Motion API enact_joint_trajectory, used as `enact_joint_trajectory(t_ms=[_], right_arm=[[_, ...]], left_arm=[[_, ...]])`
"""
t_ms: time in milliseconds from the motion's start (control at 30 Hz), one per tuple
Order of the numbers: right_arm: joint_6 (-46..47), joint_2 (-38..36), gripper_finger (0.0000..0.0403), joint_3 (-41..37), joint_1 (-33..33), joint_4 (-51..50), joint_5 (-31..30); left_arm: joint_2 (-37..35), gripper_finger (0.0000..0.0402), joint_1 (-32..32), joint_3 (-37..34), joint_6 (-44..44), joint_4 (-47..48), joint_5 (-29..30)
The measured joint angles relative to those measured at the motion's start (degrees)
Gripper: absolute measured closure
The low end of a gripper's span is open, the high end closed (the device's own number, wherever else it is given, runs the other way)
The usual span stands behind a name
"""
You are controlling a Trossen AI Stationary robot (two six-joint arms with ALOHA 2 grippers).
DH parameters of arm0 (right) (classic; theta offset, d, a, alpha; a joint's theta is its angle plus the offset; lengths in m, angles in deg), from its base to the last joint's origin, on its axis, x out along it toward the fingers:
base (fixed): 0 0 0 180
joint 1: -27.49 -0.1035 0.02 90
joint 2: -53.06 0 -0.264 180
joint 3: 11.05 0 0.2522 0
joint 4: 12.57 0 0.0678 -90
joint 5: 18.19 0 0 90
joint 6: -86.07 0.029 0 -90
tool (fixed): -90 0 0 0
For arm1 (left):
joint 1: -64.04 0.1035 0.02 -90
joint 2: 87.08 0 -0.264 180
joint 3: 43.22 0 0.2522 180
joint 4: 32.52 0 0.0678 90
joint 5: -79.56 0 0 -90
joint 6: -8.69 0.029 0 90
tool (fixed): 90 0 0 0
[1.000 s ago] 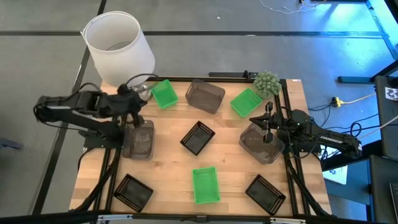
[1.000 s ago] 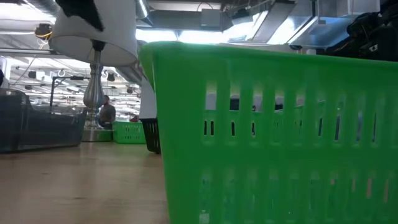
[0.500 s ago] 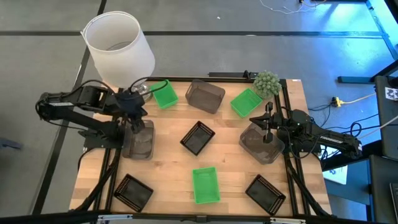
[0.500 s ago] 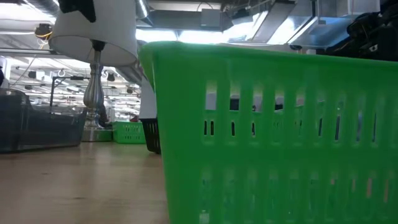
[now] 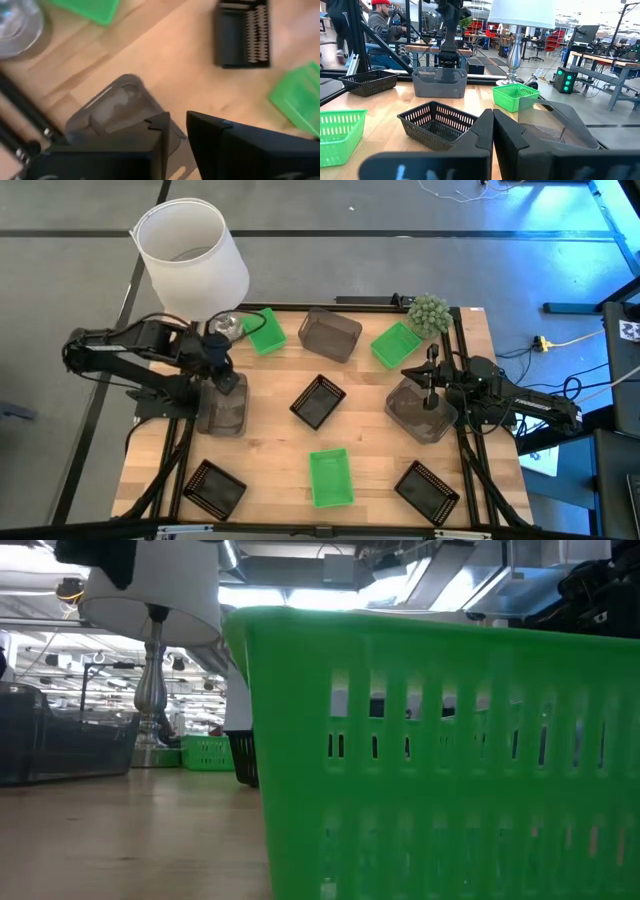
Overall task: Stack baskets by color
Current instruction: Adjust the left black transparent bin
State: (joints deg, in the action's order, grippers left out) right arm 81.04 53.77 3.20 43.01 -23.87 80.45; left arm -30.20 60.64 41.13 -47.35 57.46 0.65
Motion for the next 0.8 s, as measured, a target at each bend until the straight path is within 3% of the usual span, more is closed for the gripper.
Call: enact_joint_trajectory(t_ms=[100,333,800], right_arm=[[0.01,0.01,0.0391,0.01,0.01,0.00,0.00],[-0.11,0.02,0.0391,0.00,0.01,0.00,0.01],[-0.15,-0.07,0.0391,0.00,0.00,0.43,0.01]], left_arm=[[1.76,0.0330,0.42,-0.02,-4.20,1.08,-0.07],[6.58,0.0331,1.03,-0.02,-23.30,0.53,-4.48],[21.79,0.0331,-3.51,-0.06,-24.43,1.42,-6.78]])
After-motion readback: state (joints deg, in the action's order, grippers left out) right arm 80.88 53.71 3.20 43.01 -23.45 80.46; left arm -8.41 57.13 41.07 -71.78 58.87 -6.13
